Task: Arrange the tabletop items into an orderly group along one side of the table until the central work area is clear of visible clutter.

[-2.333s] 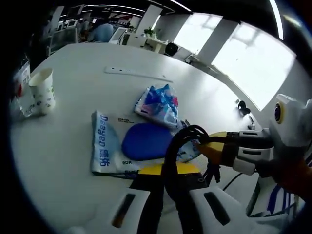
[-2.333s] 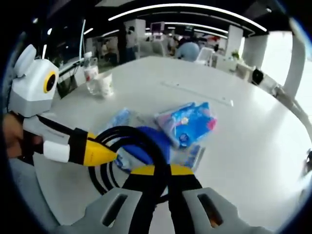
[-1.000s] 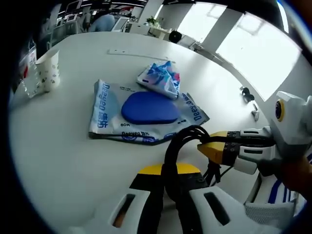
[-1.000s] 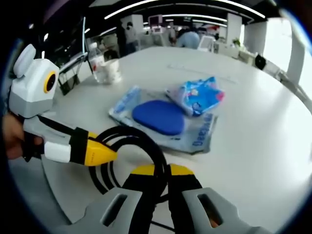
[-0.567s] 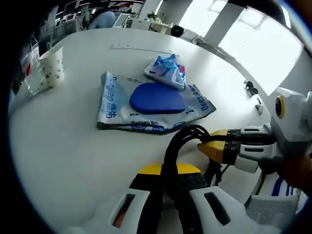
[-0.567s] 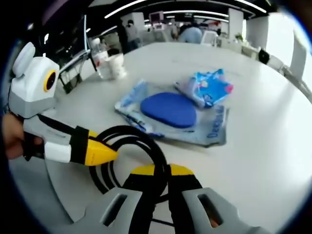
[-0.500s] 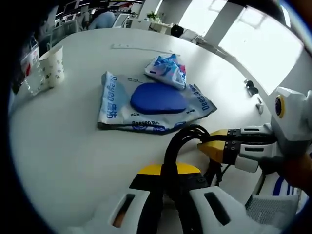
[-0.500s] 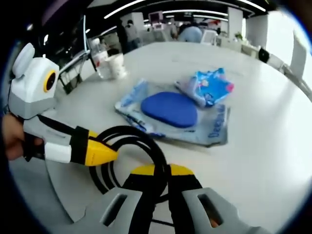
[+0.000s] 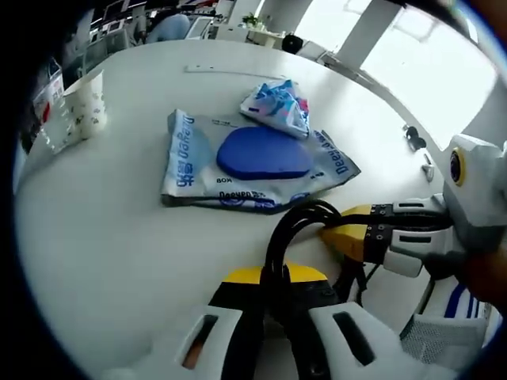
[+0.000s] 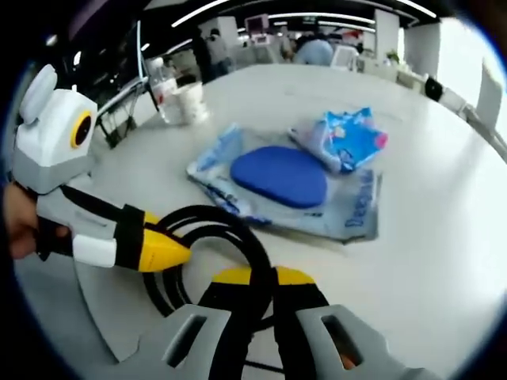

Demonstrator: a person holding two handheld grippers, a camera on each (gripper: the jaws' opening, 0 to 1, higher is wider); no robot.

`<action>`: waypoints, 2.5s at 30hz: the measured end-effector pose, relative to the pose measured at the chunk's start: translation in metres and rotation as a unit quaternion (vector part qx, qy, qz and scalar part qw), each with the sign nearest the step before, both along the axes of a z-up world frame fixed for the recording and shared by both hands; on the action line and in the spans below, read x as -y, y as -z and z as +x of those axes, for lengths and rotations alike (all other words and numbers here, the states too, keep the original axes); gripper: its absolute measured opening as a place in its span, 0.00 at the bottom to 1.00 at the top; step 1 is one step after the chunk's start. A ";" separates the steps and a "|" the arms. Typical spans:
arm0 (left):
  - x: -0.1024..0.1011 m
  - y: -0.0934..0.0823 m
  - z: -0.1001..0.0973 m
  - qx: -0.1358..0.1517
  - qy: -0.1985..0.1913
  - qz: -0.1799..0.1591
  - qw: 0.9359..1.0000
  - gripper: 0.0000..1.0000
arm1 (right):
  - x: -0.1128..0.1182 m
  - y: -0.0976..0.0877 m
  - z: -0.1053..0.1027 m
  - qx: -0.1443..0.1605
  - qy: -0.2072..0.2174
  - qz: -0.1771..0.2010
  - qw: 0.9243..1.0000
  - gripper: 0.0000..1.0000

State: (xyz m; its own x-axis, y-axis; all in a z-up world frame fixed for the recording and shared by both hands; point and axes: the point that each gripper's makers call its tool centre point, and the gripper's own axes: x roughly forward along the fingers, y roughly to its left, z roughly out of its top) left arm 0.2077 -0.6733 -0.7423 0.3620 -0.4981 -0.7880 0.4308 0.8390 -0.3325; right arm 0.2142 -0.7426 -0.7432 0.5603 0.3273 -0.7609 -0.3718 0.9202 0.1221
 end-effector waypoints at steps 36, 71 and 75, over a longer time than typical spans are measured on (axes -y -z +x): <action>-0.002 -0.008 0.005 0.070 0.064 0.038 0.995 0.13 | 0.004 -0.004 0.002 0.016 -0.018 -0.009 1.000 0.18; -0.001 -0.038 0.039 0.117 0.039 0.006 0.992 0.26 | 0.020 -0.042 0.034 0.080 0.009 0.016 0.997 0.26; 0.001 -0.043 0.046 0.122 0.033 0.001 0.992 0.28 | 0.025 -0.046 0.039 0.085 0.013 0.013 0.996 0.27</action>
State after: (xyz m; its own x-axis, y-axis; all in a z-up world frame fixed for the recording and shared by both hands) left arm 0.2536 -0.6739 -0.6992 0.5089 -0.5257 -0.6817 0.5519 0.8069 -0.2103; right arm 0.2534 -0.7672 -0.6972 0.6891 0.3289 -0.6458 -0.3653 0.9272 0.0824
